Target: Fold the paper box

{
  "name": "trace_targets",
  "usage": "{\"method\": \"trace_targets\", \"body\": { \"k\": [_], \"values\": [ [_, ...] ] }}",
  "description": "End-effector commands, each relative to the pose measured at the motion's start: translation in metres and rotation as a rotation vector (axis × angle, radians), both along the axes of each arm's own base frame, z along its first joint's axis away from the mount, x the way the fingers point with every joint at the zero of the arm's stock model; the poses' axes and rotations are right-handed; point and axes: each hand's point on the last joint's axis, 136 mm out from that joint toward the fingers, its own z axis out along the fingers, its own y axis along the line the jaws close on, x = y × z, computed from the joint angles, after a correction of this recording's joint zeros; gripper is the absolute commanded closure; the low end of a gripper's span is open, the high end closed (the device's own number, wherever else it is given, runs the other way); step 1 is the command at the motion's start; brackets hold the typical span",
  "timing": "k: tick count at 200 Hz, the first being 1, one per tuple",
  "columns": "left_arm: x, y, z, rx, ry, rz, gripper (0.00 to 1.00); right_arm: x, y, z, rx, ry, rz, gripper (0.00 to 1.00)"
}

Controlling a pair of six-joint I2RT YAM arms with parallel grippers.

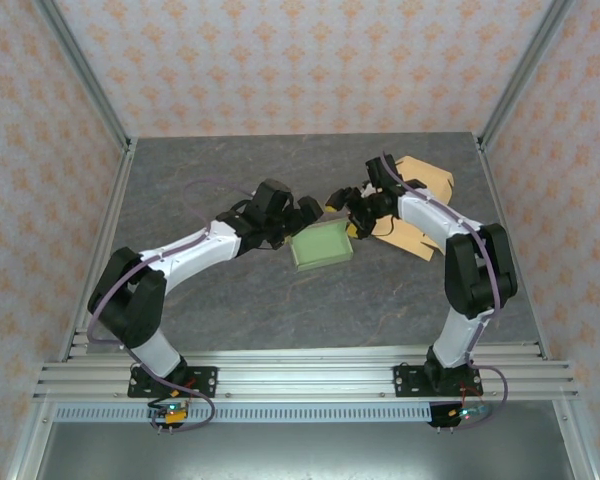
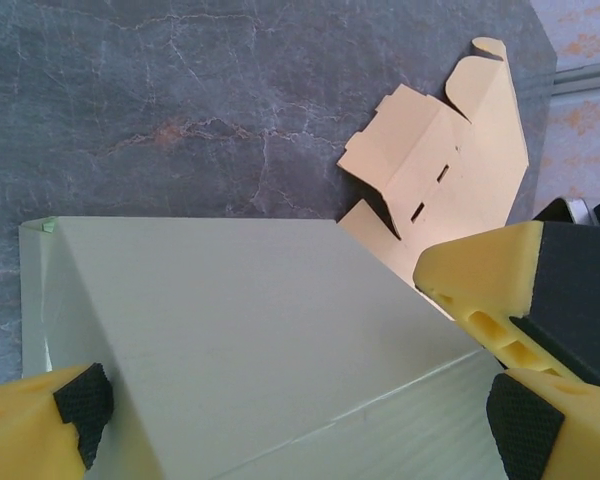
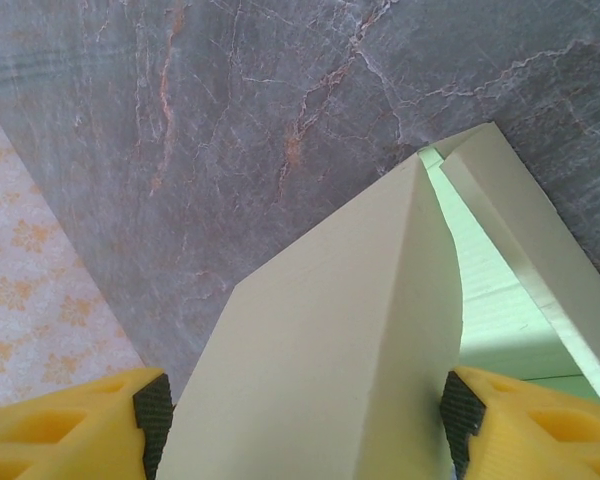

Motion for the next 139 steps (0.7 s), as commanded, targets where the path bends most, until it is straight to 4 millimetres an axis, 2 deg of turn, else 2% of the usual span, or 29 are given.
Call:
{"method": "trace_targets", "body": {
  "k": [1,19,54,113,139],
  "values": [
    [0.005,-0.021,0.011,-0.089,-0.019,-0.034,0.00,-0.005,0.017,0.004,0.037,0.007,0.015,0.28],
    [0.007,-0.023,0.005,-0.090,-0.007,-0.031,0.00,-0.007,0.015,0.002,0.021,0.006,0.020,0.29],
    [0.008,-0.038,-0.006,-0.160,0.032,-0.059,0.04,-0.013,0.005,-0.007,-0.046,0.011,0.035,0.30],
    [0.006,-0.048,0.012,-0.184,0.023,-0.122,0.05,-0.022,-0.002,-0.018,-0.087,0.030,0.050,0.34],
    [0.009,-0.048,0.011,-0.170,0.022,-0.116,0.05,-0.021,0.000,-0.015,-0.078,0.025,0.049,0.36]
  ]
}}
